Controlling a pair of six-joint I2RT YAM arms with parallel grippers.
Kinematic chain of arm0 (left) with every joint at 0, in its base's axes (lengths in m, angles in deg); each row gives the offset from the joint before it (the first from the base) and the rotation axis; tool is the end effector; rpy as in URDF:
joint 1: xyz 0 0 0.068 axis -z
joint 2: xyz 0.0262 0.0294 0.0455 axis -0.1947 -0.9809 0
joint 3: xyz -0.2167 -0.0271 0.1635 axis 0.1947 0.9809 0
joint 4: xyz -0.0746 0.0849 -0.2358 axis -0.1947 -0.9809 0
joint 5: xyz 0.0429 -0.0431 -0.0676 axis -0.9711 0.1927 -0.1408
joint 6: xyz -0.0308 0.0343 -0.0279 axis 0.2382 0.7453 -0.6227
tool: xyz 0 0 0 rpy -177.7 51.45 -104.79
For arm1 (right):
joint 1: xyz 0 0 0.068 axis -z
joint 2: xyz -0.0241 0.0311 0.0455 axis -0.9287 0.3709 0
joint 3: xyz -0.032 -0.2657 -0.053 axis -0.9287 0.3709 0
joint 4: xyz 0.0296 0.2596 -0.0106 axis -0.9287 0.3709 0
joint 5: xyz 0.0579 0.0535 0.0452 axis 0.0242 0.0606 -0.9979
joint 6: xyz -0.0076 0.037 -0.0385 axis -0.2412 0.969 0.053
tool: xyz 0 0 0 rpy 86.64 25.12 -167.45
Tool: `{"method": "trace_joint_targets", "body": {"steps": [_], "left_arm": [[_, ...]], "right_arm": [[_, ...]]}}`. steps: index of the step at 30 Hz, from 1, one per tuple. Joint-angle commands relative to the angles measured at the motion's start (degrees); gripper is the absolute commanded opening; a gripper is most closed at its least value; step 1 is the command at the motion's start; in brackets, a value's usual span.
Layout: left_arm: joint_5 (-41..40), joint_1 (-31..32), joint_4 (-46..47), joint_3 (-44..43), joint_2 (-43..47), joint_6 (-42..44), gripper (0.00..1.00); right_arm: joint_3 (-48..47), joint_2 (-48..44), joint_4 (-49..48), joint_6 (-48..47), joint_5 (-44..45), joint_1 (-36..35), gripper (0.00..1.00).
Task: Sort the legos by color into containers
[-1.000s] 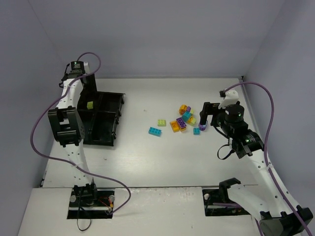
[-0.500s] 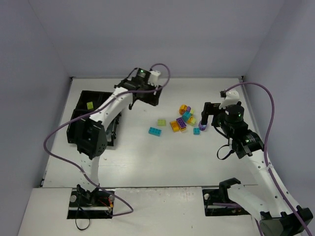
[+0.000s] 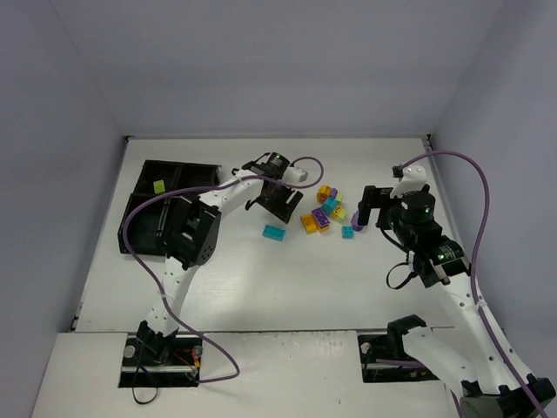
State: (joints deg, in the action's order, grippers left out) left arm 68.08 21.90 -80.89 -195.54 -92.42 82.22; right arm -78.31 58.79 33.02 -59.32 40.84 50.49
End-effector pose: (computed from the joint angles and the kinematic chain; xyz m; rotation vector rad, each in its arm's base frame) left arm 0.4102 -0.2802 0.1866 0.8772 2.5093 -0.5832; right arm 0.1816 0.0547 0.3629 -0.0868 1.7446 0.2475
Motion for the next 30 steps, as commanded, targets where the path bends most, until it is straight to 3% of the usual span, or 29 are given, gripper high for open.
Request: {"method": "trace_joint_targets", "body": {"steps": [1, 9, 13, 14, 18, 25, 30], "left_arm": [[2.62, 1.33, 0.77, -2.83, 2.38, 3.81, 0.64], [1.23, 1.33, 2.79, -2.57, 0.0, 3.56, 0.62], [-0.01, 1.33, 4.47, -2.56, -0.52, 3.11, 0.35], [-0.1, 1.33, 4.47, -2.91, -0.61, 2.94, 0.25], [-1.23, 1.15, 4.82, -3.36, 0.26, 1.71, 0.06], [-5.01, -2.88, 8.86, 0.33, 11.58, -2.77, 0.03], [-9.92, -10.34, 8.95, 2.52, 20.11, -6.63, 0.03]], "right_arm": [[0.18, -0.53, -1.68, 0.64, 1.09, -0.37, 0.98], [0.18, -0.62, -0.98, 0.56, 1.18, -0.37, 0.98], [0.1, -0.44, -0.97, 0.47, 1.01, -0.37, 0.98], [0.09, -0.36, -0.89, 0.38, 1.01, -0.37, 0.98], [-0.34, 0.17, -0.89, 0.21, 0.83, -0.37, 0.98], [-0.96, 1.05, -0.97, -0.23, 0.74, -0.37, 0.99], [-1.49, 1.67, -0.97, -0.41, 0.48, -0.37, 0.99]]}}
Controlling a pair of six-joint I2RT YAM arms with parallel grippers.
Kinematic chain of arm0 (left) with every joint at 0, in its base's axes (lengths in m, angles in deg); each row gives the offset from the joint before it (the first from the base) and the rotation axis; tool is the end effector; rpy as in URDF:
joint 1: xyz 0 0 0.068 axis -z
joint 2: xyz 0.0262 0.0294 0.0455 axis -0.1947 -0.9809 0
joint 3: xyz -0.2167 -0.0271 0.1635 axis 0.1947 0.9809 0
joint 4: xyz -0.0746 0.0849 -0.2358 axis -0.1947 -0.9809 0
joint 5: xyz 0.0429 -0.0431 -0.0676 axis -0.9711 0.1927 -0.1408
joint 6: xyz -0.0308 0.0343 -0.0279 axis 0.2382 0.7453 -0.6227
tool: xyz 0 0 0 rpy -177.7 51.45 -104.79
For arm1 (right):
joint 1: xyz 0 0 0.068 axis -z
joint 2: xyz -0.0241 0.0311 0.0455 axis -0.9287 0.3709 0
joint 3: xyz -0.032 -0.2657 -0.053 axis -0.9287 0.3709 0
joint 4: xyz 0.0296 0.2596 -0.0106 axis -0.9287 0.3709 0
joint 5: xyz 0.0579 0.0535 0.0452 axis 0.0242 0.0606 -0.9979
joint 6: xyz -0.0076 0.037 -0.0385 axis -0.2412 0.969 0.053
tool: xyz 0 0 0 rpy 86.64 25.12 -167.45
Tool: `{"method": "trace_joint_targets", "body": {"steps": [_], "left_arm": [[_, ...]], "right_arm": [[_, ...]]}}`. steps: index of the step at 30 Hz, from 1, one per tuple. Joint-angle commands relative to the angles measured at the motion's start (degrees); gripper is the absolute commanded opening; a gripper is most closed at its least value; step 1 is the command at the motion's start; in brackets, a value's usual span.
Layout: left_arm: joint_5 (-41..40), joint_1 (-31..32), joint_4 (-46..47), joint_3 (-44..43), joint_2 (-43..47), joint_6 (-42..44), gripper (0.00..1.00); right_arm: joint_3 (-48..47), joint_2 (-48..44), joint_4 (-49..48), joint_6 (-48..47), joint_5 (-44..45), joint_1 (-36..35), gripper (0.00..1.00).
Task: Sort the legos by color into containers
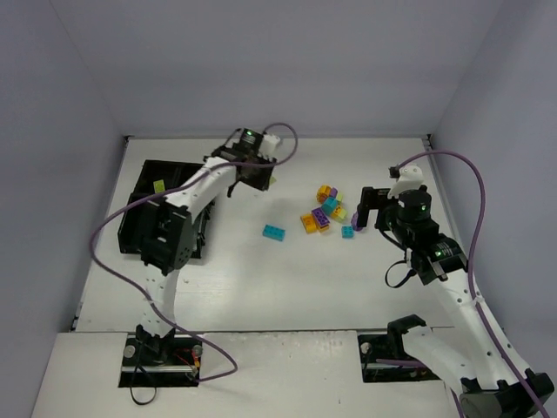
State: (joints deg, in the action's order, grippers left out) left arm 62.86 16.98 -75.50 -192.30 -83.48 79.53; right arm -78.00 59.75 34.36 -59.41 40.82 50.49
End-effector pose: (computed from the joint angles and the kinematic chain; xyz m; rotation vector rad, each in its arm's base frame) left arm 0.4222 -0.2348 0.2475 0.6509 2.3660 -0.4865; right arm 0.1853 0.0559 0.3556 -0.0937 1.7895 0.2380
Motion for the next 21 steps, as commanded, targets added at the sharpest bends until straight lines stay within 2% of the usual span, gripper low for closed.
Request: {"method": "trace_joint_targets", "body": {"steps": [1, 3, 10, 19, 21], "left_arm": [[-5.5, -6.83, 3.2, -0.44, 11.97, -4.39, 0.03], [-9.26, -10.69, 1.98, 0.17, 13.9, -5.44, 0.03], [-13.31, -23.7, -0.75, 0.53, 13.92, -9.31, 0.03], [-13.95, -33.83, -4.01, -6.15, 5.75, -11.16, 0.03], [-13.86, -34.97, -4.62, -9.03, 2.95, -10.9, 0.07]], "right_arm": [[-1.79, 0.79, -2.31, -0.41, 0.41, -0.37, 0.99], [-1.88, 0.79, -2.31, -0.58, 0.5, -0.37, 0.99], [-1.88, 1.06, -2.4, -0.85, 0.41, -0.37, 1.0], [-1.18, 0.97, -2.75, -0.24, 0.85, -0.37, 1.0], [-0.83, 0.53, -2.75, -0.23, 1.03, -0.37, 1.0]]}}
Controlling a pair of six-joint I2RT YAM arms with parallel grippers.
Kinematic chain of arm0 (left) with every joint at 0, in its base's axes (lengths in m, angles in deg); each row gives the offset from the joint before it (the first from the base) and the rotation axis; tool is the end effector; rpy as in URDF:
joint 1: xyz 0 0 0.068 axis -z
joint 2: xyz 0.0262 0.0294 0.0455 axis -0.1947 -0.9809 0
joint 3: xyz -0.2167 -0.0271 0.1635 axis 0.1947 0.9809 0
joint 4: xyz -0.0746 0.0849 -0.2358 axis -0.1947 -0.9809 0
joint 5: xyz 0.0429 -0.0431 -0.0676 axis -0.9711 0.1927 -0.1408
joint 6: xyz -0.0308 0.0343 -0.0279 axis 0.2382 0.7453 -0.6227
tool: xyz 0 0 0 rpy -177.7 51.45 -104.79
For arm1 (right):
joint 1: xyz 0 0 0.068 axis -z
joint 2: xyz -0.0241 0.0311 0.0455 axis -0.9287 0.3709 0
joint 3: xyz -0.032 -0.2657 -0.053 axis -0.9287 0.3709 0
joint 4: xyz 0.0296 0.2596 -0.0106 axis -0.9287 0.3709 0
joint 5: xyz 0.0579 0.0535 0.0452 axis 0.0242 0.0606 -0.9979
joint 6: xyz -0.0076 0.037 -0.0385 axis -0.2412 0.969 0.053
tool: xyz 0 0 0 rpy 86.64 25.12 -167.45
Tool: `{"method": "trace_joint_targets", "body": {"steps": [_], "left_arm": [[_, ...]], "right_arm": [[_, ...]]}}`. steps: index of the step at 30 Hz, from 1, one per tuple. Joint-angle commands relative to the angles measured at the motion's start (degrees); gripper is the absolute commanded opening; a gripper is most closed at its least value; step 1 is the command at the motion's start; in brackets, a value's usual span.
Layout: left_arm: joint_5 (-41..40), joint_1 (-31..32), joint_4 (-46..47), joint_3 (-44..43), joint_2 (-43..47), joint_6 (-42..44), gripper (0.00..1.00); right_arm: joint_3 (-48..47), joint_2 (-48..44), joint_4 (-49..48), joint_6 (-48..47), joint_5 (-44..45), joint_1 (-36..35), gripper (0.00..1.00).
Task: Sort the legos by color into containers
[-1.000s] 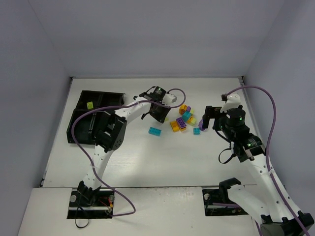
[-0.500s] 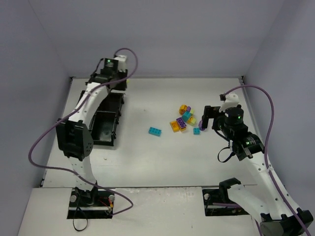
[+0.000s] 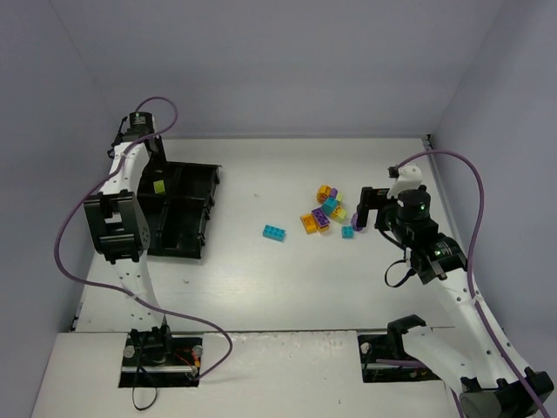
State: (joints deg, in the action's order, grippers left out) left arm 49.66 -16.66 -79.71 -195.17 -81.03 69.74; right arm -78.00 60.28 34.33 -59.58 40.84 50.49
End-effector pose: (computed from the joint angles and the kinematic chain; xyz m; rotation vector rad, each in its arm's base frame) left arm 0.4729 0.0458 0.2775 -0.3688 2.3707 -0.0228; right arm 0.1874 0.0565 0.3541 -0.0972 1.7979 0.2339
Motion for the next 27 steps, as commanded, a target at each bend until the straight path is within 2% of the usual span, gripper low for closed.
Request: {"method": "trace_joint_targets", "body": {"steps": [1, 6, 14, 20, 27], "left_arm": [[-0.48, -1.51, -0.75, -7.5, -0.57, -0.76, 0.09], [-0.57, -1.86, -2.69, -15.05, -7.42, -0.05, 0.15], [0.84, -2.04, -2.34, -16.21, -8.84, -0.31, 0.35], [1.37, -1.95, -0.85, -13.58, -6.47, -0.84, 0.41], [3.56, -1.86, -1.28, -13.22, -4.36, -1.28, 0.42]], "right_arm": [[-0.65, -0.17, -2.73, -0.06, 1.18, -0.37, 1.0], [-0.65, -0.17, -2.64, 0.03, 1.53, -0.37, 1.0], [-1.35, 0.53, -2.64, 0.2, 1.45, -0.37, 1.0], [-2.05, 1.85, -2.73, 0.12, 0.92, -0.37, 1.0], [-2.23, 2.12, -2.73, 0.21, 0.21, -0.37, 1.0]]}}
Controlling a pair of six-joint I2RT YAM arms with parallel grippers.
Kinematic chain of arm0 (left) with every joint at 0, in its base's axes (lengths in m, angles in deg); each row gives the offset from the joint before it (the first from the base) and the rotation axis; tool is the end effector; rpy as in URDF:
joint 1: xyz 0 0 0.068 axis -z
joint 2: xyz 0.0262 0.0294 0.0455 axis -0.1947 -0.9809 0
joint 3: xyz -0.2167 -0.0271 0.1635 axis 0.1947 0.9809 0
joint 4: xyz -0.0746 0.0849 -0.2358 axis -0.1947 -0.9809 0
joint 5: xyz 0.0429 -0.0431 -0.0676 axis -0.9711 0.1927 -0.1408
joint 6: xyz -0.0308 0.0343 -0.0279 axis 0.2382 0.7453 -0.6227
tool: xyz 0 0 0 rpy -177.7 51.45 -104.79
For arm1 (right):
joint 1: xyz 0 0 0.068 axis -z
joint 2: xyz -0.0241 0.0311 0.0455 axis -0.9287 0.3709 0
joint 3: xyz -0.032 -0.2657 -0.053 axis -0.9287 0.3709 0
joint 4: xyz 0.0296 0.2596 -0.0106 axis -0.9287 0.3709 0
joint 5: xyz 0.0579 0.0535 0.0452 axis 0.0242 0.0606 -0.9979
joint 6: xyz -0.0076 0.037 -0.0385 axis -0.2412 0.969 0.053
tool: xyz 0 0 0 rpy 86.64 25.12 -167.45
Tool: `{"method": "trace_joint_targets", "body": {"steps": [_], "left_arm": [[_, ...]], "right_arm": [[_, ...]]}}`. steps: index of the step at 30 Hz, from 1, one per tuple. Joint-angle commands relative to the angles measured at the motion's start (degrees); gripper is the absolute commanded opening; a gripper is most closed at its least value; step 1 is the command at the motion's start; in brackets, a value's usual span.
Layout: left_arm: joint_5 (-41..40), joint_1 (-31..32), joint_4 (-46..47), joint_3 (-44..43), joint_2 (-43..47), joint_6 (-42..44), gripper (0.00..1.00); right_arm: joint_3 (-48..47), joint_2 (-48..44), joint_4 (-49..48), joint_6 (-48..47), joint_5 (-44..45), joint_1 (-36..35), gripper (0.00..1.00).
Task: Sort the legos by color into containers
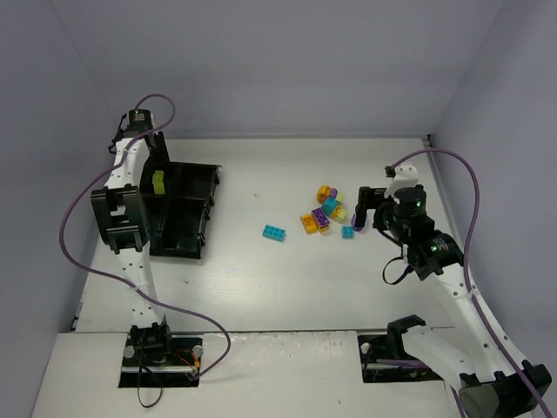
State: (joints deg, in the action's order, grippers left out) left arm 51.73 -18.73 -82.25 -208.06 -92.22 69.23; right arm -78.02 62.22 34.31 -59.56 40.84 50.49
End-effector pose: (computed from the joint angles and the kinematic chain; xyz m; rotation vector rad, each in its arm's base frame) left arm 0.5113 0.0668 0.2545 -0.4082 2.3798 -0.0529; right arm 0.1951 0.0590 0.3481 -0.1008 1.8306 0.2277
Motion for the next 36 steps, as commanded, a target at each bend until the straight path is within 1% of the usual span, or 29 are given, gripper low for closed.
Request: {"method": "trace_joint_targets", "body": {"steps": [1, 4, 5, 7, 9, 10, 12, 13, 14, 16, 17, 19, 21, 25, 27, 31, 32, 36], "left_arm": [[1.83, 0.65, 1.43, -0.06, 8.23, -0.95, 0.42], [3.24, 1.79, 1.17, 0.73, 11.83, -0.69, 0.42], [4.38, 3.1, 1.08, 1.69, 12.89, -0.69, 0.43], [5.26, 5.04, 1.25, 3.09, 16.58, 0.54, 0.48], [6.41, 9.94, 1.25, 6.34, 19.04, 3.24, 0.54], [6.15, 13.71, 1.25, 7.57, 21.4, 3.87, 0.56], [6.32, 17.51, 1.25, 11.69, 24.22, 5.89, 0.61], [6.23, 19.44, 1.25, 13.19, 25.02, 5.99, 0.63], [6.58, 23.03, 1.25, 14.6, 25.64, 5.99, 0.64], [8.51, 26.65, 0.99, 18.47, 27.13, 6.34, 0.75], [8.95, 30.41, 0.99, 19.79, 27.49, 7.21, 0.75], [10.36, 34.03, 1.25, 23.82, 27.93, 8.97, 0.75], [10.28, 38.42, 1.25, 25.77, 27.14, 10.38, 0.75], [12.29, 42.91, 0.46, 27.44, 24.42, 11.17, 0.76], [12.56, 44.07, 1.07, 27.97, 23.28, 13.96, 0.76], [13.18, 44.33, 2.74, 28.94, 21.87, 17.93, 0.76], [13.26, 44.33, 3.01, 28.85, 21.52, 20.12, 0.76], [15.11, 44.33, 1.69, 27.45, 18.45, 24.96, 0.76]], "right_arm": [[-2.21, -0.09, -2.7, 0.18, 0.3, -0.37, 1.0], [-2.12, -0.36, -2.7, 0.18, 0.13, -0.37, 1.0], [-2.12, -0.36, -2.62, 0.18, 0.13, -0.37, 1.0], [-2.12, -0.18, -2.7, 0.18, 0.21, -0.37, 1.0], [-2.12, -0.27, -2.79, 0.1, 0.21, -0.37, 1.0], [-2.21, -0.27, -2.79, 0.01, 0.3, -0.37, 1.0], [-2.21, -0.36, -2.79, -0.26, 0.39, -0.37, 1.0], [-2.21, -0.53, -2.79, -0.34, 0.48, -0.37, 1.0], [-2.12, -0.71, -2.79, -0.52, 0.39, -0.37, 1.0], [-2.04, -0.97, -2.79, -0.7, 0.39, -0.37, 1.0], [-1.69, -1.23, -2.79, -0.61, 0.39, -0.28, 1.0], [-1.51, -1.5, -2.79, -0.52, 0.39, -0.37, 1.0], [-1.16, -1.85, -2.79, -0.35, 0.21, -0.37, 1.0], [-0.54, -2.73, -2.79, 0.09, -0.23, -0.37, 1.0], [-0.1, -3.52, -2.79, 0.27, -0.31, -0.28, 1.0], [0.42, -4.84, -2.7, 0.8, -1.01, -0.37, 1.0], [0.43, -5.1, -2.7, 0.71, -1.19, -0.37, 1.0], [0.25, -5.37, -2.44, 0.97, -1.72, -0.37, 1.0]]}}
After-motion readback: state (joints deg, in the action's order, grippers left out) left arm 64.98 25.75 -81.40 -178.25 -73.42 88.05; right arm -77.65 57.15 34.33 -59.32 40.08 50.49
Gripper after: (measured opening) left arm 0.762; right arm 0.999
